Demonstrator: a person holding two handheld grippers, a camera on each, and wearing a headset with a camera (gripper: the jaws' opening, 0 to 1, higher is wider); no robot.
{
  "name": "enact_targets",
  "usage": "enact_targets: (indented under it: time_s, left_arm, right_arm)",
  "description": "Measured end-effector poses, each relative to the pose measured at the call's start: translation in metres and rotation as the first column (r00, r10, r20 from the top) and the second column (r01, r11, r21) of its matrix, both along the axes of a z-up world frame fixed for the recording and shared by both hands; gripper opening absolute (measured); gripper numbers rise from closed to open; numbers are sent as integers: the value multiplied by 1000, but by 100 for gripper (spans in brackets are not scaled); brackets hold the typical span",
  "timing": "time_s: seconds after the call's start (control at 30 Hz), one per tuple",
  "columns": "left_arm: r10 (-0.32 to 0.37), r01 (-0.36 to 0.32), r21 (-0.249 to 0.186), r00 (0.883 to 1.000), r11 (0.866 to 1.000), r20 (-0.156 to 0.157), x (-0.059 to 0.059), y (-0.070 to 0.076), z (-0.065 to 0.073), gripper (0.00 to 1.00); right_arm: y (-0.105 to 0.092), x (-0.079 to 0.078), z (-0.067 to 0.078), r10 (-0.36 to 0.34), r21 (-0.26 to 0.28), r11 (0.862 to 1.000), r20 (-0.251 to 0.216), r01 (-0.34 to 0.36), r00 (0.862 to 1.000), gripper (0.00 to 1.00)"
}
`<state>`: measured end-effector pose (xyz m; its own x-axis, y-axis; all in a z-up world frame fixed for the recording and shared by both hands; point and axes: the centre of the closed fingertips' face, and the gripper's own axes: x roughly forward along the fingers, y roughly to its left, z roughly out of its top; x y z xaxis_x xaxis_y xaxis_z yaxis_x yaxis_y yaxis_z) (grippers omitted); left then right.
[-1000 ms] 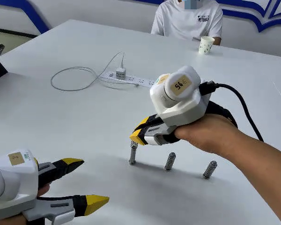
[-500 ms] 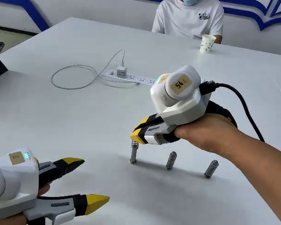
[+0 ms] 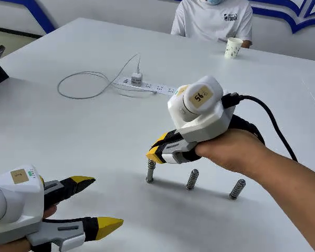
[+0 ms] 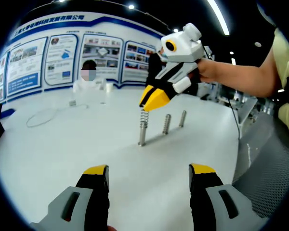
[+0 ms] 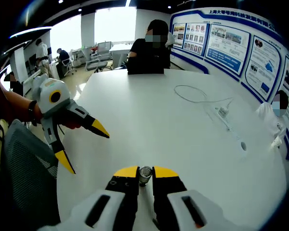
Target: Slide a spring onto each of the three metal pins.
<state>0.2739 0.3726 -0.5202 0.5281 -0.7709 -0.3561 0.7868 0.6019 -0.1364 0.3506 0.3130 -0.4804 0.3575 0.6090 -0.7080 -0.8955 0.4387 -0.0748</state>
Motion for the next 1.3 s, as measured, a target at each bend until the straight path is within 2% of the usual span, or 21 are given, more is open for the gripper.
enact_targets:
  time_s: [1.3]
  left_arm:
    - [-9, 9, 9, 1000, 1000, -16, 1, -1, -7, 69]
  right_arm:
    - [-1, -2, -35, -9, -25, 1000, -41, 8, 999, 12]
